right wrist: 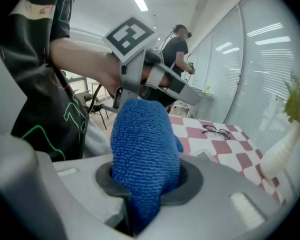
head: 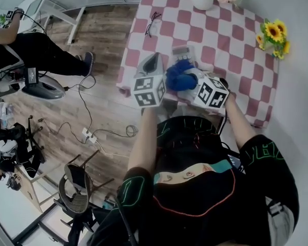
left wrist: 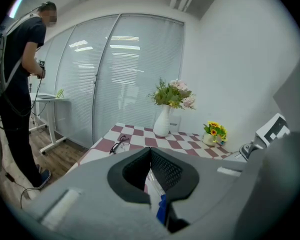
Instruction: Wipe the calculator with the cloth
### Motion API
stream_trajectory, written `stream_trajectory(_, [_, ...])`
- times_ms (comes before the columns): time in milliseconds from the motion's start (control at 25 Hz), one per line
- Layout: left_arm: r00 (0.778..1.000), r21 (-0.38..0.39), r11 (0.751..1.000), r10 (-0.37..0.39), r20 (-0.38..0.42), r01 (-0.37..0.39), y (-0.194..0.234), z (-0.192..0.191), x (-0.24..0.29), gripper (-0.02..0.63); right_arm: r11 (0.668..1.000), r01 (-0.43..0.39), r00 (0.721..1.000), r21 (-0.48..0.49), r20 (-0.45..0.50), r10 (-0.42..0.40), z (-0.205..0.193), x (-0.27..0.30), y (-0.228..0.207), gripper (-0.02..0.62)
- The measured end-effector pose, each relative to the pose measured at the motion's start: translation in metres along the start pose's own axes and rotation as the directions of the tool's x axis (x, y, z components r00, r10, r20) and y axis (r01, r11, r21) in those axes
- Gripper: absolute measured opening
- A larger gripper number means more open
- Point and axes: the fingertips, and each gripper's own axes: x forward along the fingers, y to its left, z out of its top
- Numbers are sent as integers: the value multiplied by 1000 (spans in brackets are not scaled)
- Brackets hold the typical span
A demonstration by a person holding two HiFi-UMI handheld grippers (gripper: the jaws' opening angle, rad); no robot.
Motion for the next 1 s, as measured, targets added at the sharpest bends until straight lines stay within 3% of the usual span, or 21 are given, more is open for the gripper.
stream_trajectory(280, [997,-5,999,42,69,-41,14,33,2,11,989,123,982,84,131,-134,40,-21,-59,115])
stream_trajectory(480, [987,9,998,53,150,-55,18,70,2,11,955,238,941,176,203,-272,70,-43,-112,115])
stream_trajectory(720, [961,24,997,71,267,-80,29,130,12,11,880,345,854,325,280,-438,103,-82,-186,115])
stream_trajectory(1000, [906,66,993,60,419,-96,34,224,1,11,778,475,711,412,341,-615,168,-151,-250,115])
